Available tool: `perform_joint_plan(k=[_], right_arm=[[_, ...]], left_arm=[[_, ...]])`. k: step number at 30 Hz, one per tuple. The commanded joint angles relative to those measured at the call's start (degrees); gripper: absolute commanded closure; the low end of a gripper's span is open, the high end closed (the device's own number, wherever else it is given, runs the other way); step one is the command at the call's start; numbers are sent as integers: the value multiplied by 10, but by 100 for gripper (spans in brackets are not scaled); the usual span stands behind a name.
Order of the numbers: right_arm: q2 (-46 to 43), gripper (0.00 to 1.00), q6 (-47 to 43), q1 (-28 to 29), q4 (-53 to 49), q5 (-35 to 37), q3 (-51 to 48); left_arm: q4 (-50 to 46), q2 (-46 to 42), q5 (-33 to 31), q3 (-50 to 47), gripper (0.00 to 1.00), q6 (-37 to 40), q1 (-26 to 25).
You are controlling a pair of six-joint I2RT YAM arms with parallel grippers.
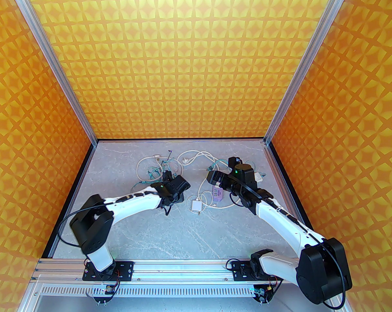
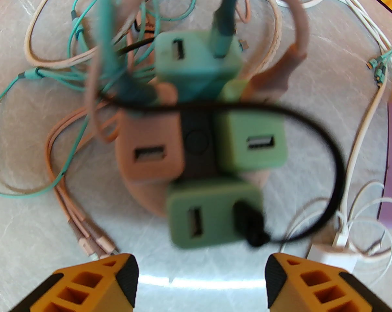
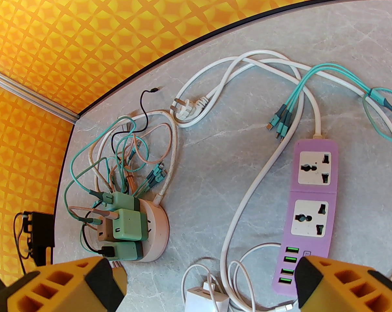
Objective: Pull the plug off the socket
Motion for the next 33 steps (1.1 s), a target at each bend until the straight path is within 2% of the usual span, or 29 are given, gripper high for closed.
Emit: perform_joint_plan(k=[1, 12, 17, 20, 21, 24, 28, 33], right_arm=[[12, 1, -11, 3, 16, -11, -11], [33, 1, -1, 8, 36, -38, -12], [75, 1, 12, 15, 52, -76, 2], [111, 2, 39, 19, 99, -115, 3], [119, 4, 48, 22, 111, -124, 3], [149, 26, 67, 41, 154, -133, 9], [202, 68, 93, 71, 196, -150, 31], [281, 98, 124, 117, 233, -151, 67]], left_arm=[[-17, 27, -34, 41, 33, -4, 2], [-21, 83, -40, 89, 37, 19, 26], [-19, 85, -42, 82, 52, 28, 32], [-11, 67, -42, 61, 53, 41, 36], [-9, 60, -42, 54, 53, 46, 38], [3, 41, -42, 33, 55, 67, 41], [14, 18, -42, 9, 55, 99, 42], [33, -7, -40, -15, 56, 131, 42]])
